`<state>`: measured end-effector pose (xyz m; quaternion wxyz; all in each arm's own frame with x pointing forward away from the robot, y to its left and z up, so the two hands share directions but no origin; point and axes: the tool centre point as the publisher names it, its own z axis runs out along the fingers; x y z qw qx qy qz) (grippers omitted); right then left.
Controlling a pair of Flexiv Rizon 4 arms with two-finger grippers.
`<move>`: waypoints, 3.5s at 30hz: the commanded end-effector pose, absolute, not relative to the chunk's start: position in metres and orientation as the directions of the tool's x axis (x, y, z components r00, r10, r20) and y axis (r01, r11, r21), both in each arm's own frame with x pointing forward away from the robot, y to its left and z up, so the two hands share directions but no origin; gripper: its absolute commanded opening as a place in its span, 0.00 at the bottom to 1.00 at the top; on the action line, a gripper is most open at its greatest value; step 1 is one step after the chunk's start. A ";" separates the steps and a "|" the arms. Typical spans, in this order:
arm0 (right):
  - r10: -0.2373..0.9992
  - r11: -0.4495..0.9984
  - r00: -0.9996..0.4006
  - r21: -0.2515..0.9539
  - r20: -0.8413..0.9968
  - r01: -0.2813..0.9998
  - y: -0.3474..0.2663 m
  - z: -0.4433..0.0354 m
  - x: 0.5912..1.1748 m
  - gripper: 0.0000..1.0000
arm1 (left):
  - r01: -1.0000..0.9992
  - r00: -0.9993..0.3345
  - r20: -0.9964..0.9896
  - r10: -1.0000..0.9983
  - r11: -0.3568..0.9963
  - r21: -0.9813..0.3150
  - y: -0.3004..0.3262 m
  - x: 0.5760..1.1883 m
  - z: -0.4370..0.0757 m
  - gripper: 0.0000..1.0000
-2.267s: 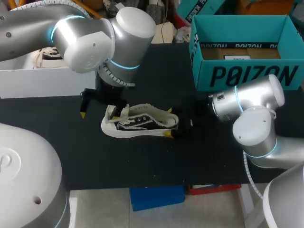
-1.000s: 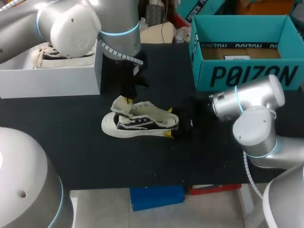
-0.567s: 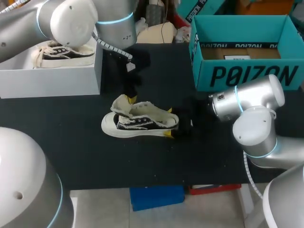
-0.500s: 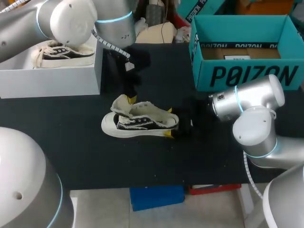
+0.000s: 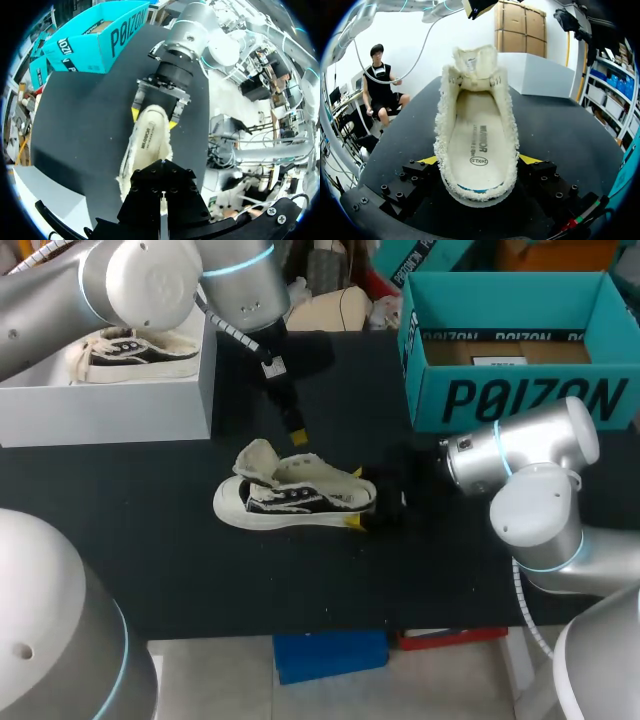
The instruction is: Take the shoe out of the shoebox, open the shoe tongue, remove and reinsert the insole, then place the shoe into the shoebox
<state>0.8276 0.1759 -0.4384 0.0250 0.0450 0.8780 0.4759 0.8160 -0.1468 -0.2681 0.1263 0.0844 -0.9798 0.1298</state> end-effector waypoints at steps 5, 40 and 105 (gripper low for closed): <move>0.105 0.545 -0.994 0.837 -0.001 0.057 0.178 -0.443 0.828 0.00 | -0.074 -0.991 0.124 -0.040 0.956 -0.283 -0.146 0.805 -0.271 0.00; 0.105 0.545 -0.994 0.837 -0.001 0.057 0.178 -0.443 0.828 0.00 | 0.325 -0.926 0.111 0.360 0.912 -0.249 -0.153 0.812 -0.291 0.00; 0.105 0.545 -0.994 0.837 -0.001 0.057 0.178 -0.443 0.828 0.00 | 0.245 -0.872 0.375 0.315 0.943 -0.223 -0.164 0.792 -0.412 0.00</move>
